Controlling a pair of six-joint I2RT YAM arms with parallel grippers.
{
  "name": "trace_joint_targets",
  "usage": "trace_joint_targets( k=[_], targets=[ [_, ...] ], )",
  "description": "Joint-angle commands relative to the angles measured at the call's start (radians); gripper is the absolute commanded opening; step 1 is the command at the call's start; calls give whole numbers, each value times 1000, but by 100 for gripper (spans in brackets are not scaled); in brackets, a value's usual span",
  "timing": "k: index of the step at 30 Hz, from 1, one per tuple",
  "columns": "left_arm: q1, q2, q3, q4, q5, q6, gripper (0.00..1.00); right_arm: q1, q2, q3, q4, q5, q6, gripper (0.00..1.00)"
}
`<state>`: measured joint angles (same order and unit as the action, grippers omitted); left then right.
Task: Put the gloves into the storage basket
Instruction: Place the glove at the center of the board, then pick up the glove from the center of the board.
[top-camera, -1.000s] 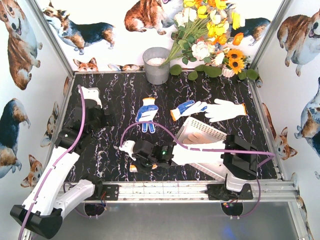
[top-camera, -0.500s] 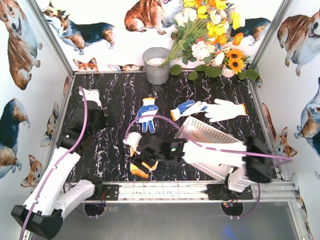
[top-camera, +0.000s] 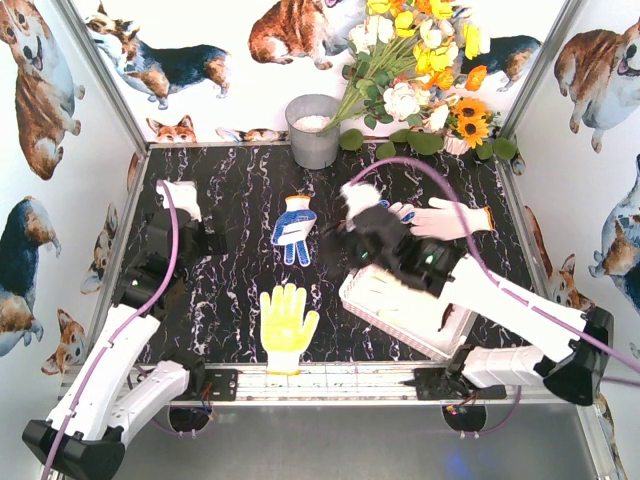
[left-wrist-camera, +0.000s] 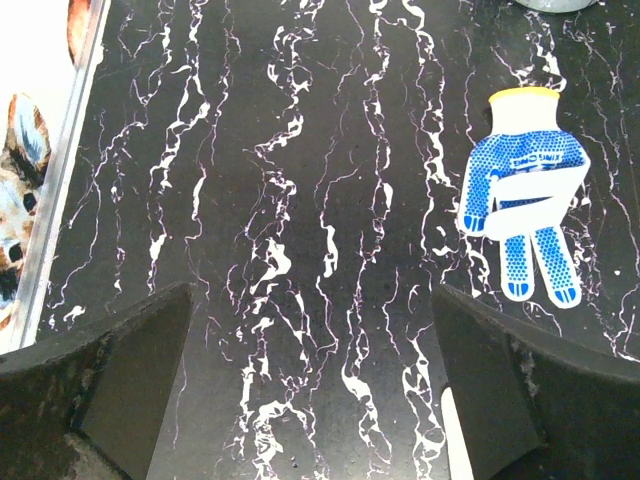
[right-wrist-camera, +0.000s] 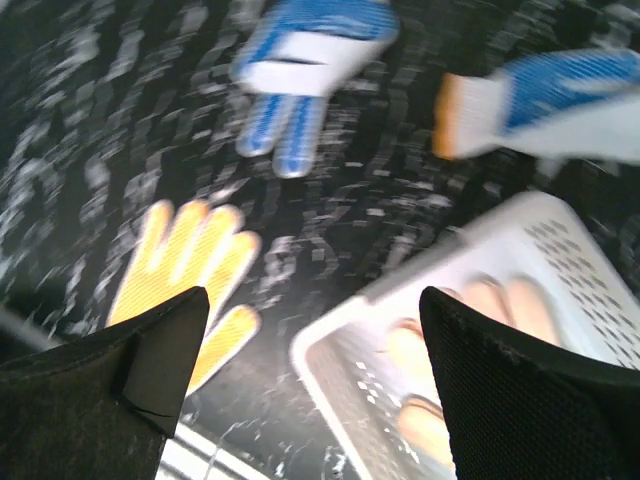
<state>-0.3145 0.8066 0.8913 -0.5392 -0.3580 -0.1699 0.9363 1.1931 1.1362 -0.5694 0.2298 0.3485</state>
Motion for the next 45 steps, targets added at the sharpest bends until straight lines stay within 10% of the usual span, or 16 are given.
trace_joint_targets(
  k=[1,17,37,45],
  targets=[
    [12,-34,-52,67,-27,24,100,-233,-35,7,-159,86,207,88],
    [12,-18,-111,96,-75,9,100,-950,127,-176,71,2,306,87],
    [18,57,-107,96,-143,53,100,-1182,649,130,164,-25,220,65],
    [23,69,-108,94,-157,63,100,-1185,752,222,82,-87,219,36]
  ],
)
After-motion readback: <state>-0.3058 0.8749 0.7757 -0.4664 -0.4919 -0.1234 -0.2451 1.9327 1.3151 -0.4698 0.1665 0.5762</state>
